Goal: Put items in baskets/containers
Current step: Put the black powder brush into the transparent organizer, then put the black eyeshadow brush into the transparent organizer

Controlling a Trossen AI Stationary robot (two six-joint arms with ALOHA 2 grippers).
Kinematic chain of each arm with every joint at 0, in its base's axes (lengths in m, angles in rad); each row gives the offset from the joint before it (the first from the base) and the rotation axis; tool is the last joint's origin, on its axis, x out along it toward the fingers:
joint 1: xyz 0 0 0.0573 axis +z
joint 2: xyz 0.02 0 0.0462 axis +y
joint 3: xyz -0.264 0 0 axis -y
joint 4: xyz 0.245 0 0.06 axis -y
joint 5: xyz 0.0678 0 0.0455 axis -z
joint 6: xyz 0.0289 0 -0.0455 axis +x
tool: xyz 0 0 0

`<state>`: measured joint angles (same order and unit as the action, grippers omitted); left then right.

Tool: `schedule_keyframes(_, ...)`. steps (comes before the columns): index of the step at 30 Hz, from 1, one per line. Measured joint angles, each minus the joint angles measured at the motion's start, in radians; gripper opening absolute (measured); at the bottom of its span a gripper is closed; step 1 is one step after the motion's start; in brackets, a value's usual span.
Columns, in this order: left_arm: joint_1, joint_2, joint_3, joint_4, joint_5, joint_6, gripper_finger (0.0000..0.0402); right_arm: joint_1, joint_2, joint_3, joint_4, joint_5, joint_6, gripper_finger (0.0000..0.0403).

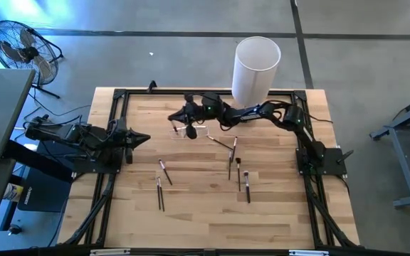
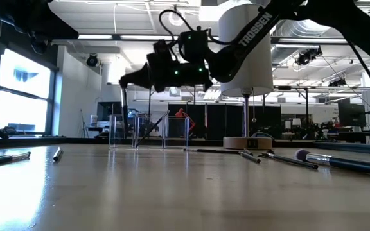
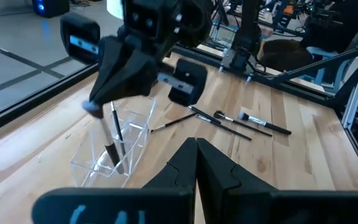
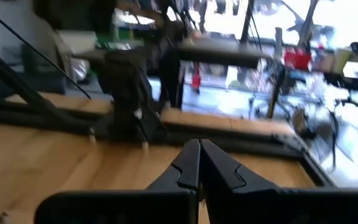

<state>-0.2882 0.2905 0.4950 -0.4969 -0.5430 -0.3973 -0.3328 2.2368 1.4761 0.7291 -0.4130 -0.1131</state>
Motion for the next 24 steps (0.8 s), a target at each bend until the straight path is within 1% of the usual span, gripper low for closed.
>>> schedule_keyframes(4,0.0,0.0,0.0,0.0,0.0,0.0,0.0,0.0,0.0,0.0,-0.062,0.057,0.0,0.0024)
schedule_keyframes(7,0.0,0.0,0.0,0.0,0.0,0.0,0.0,0.0,-0.018,0.0,-0.114,0.065,-0.011,0.0051)
schedule_keyframes(10,0.0,0.0,0.0,0.0,0.001,0.0,0.0,0.0,-0.068,0.002,-0.171,0.079,-0.068,0.0083)
schedule_keyframes(14,0.0,0.0,0.0,0.0,0.001,-0.001,0.0005,0.002,-0.176,0.002,-0.323,0.154,-0.094,0.012)
schedule_keyframes(16,0.0,0.003,0.0,0.001,0.001,-0.001,0.0018,0.01,-0.249,0.002,-0.426,0.176,-0.098,0.0133)
schedule_keyframes(19,0.0,0.004,0.0,0.001,0.0,-0.001,0.0054,0.042,-0.367,0.004,-0.601,0.236,-0.098,0.0138)
schedule_keyframes(21,0.0,0.005,0.0,0.002,-0.028,-0.001,0.0083,0.081,-0.438,0.005,-0.739,0.317,-0.095,0.0133)
schedule_keyframes(22,0.0,0.009,0.0,0.005,-0.058,-0.001,0.0098,0.103,-0.469,0.005,-0.81,0.375,-0.078,0.0128)
schedule_keyframes(24,0.0,0.011,0.0,0.021,-0.108,-0.004,0.0122,0.153,-0.525,0.005,-0.96,0.494,-0.008,0.0113)
